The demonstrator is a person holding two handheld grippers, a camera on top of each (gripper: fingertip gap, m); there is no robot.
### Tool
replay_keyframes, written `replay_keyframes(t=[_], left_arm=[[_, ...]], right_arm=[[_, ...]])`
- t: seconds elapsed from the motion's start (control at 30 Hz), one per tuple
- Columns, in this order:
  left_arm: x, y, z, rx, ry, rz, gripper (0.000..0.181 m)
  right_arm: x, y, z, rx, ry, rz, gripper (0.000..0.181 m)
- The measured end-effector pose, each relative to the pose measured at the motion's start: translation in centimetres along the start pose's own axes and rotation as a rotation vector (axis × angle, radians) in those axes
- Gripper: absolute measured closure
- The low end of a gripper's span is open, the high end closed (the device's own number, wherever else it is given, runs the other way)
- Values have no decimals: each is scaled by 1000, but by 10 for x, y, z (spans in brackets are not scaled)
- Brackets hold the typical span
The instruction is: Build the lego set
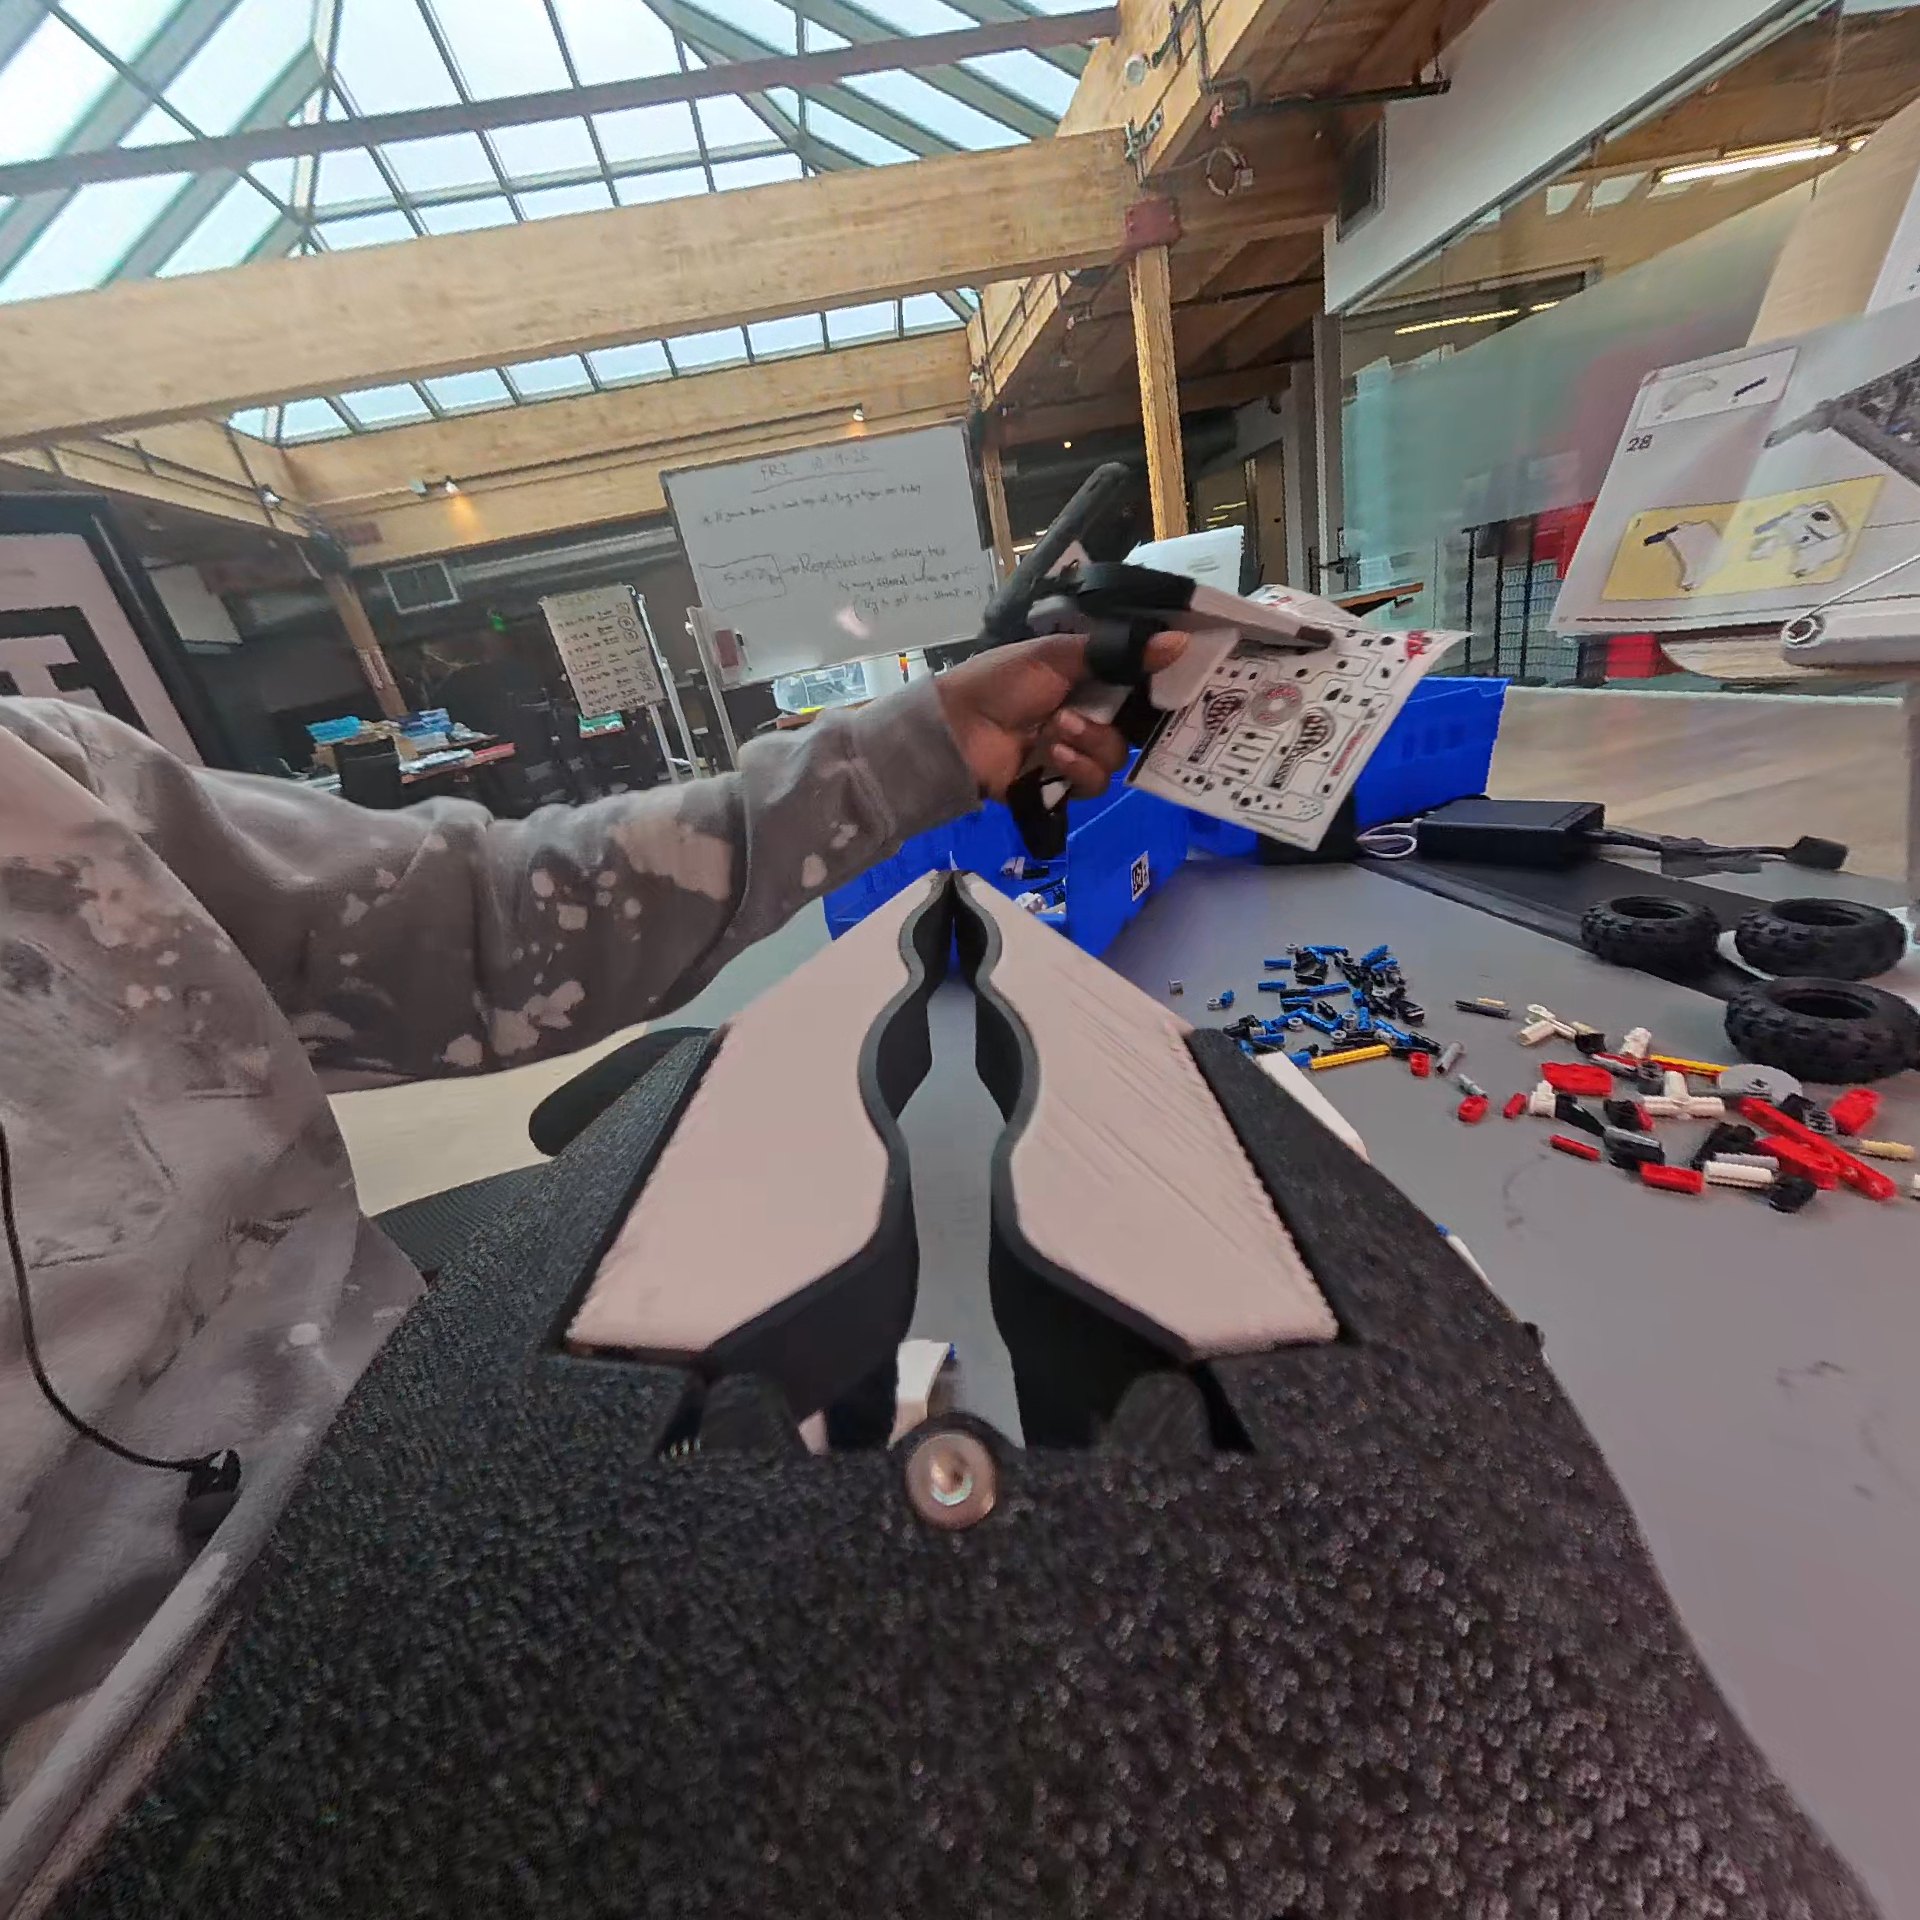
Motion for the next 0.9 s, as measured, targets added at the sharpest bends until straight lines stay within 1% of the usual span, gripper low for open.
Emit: replay_keyframes(t=[0.03, 0.1, 0.2, 0.27, 0.37, 0.43, 0.5, 0.57, 0.63, 0.73, 0.8, 0.9], left_arm=[[-24, -10, -7, -38, 27, -80, 181], [-70, -26, -12, -113, 84, -224, 181], [-121, -45, -10, -189, 127, -354, 181], [-144, -58, -10, -204, 135, -380, 181], [-168, -75, -16, -203, 126, -383, 181], [-180, -84, -20, -211, 103, -377, 178], [-194, -88, -22, -246, 71, -442, 160], [-206, -84, -25, -290, 23, -553, 141], [-208, -75, -35, -298, -64, -652, 125], [-195, -54, -62, -193, -148, -716, 105], [-178, -36, -81, -71, -179, -704, 103], [-135, -10, -105, 145, -221, -597, 111]], right_arm=[[0, -1, 4, -17, 6, 8, 181], [-1, -2, 10, -53, 24, 21, 181], [-3, -3, 17, -92, 52, 24, 181], [-4, -4, 18, -98, 58, 19, 181], [-3, -4, 21, -105, 54, 16, 181], [0, -4, 23, -117, 53, 20, 181], [3, -4, 26, -121, 48, 29, 181], [6, -4, 28, -123, 40, 38, 181], [10, -4, 30, -129, 40, 53, 181], [11, -6, 33, -149, 74, 84, 181], [9, -7, 33, -145, 102, 103, 181], [8, -9, 33, -148, 196, 159, 181]])
Point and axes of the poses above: each gripper's, where its closed fingertips meet, y back along the fingers, z out of its underside, x = y × z across the jaws, the point moved 6 cm from there along y, back along the fingers, and after that the axes turned 8 degrees about -y, right-handed, at the moved point
